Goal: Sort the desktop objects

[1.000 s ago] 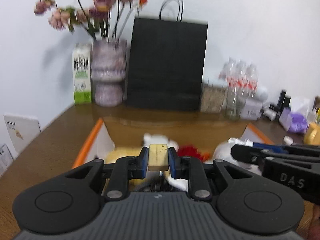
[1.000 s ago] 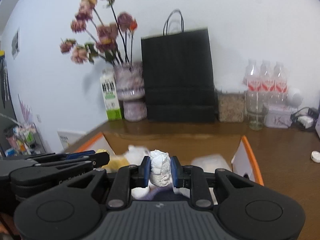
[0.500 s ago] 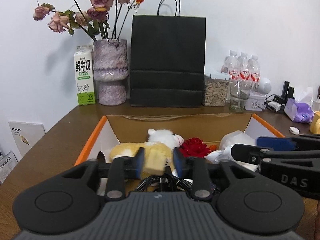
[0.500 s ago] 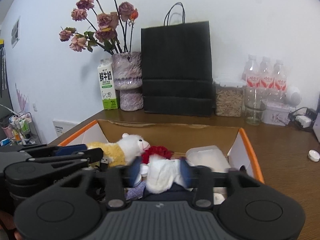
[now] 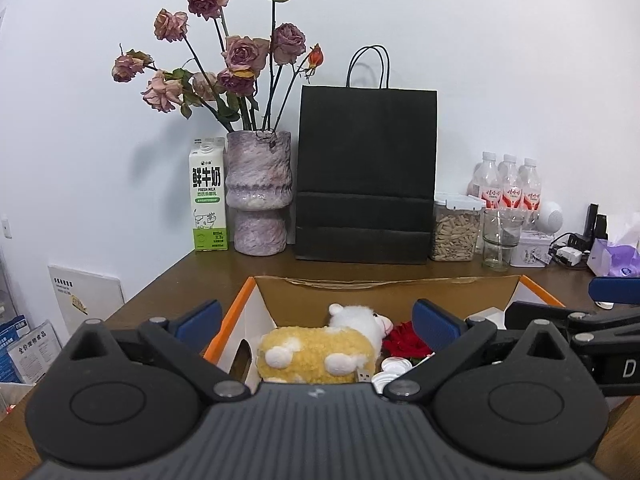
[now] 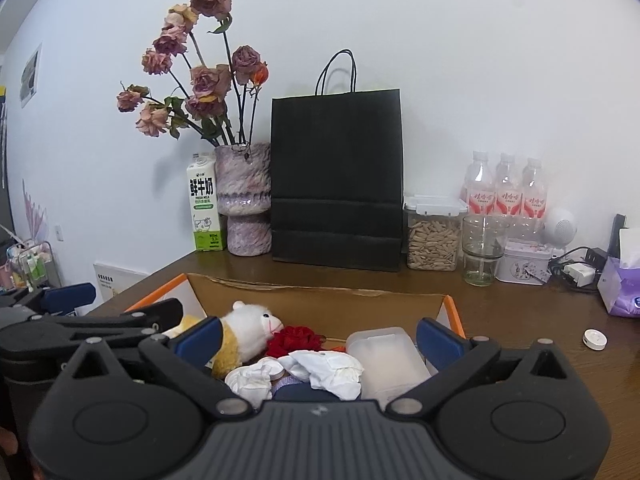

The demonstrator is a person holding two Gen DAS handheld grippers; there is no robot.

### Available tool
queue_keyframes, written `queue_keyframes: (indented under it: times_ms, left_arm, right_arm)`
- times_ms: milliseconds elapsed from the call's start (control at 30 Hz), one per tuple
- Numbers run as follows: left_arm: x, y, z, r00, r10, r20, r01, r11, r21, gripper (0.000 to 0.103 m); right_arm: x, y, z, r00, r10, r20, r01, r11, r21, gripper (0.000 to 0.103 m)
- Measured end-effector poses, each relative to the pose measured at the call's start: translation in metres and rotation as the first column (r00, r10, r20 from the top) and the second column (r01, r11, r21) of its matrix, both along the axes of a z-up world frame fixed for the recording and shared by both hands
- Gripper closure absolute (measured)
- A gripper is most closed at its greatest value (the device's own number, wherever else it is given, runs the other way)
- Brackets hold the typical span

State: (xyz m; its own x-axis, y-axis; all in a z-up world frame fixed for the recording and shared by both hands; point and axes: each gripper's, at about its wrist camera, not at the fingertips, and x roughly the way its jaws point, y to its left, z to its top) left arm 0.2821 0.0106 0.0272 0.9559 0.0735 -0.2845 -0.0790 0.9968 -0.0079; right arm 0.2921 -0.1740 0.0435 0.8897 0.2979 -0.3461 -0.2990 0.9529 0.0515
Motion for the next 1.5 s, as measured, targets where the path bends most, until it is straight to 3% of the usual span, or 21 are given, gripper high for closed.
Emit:
queue_keyframes:
  times_ms: [367,800,1167,1500]
  left_arm:
    - [-0.026,-0.001,0.018,1.000,-0.013,0.020,0.013,1.000,-0.014,0.000]
    - [-0.128,-0.003,0.043,0.999,-0.039,0.038,0.039,0.999,-0.001,0.000]
    - [-0.205,-0.014,0.022,0.999,-0.032,-0.044,0.033,0.999,0.018,0.000]
    - [-0.266,-0.018,-0.008,0.995,0.044,-0.094,-0.042,0.999,0.019,0.000]
  right_arm:
    - [-0.025,-0.002,0.020,1.000,0.002,0.024,-0.002,1.000,0.011,0.000]
    - [-0.133,-0.005,0.040,0.999,0.019,0.045,-0.019,1.000,0.005,0.000]
    - [-0.217,-0.016,0.017,1.000,-0.002,-0.028,0.002,1.000,0.002,0.000]
    - [-0.275,-0.018,-0.014,0.995,-0.019,-0.093,0.017,1.000,-0.020,0.000]
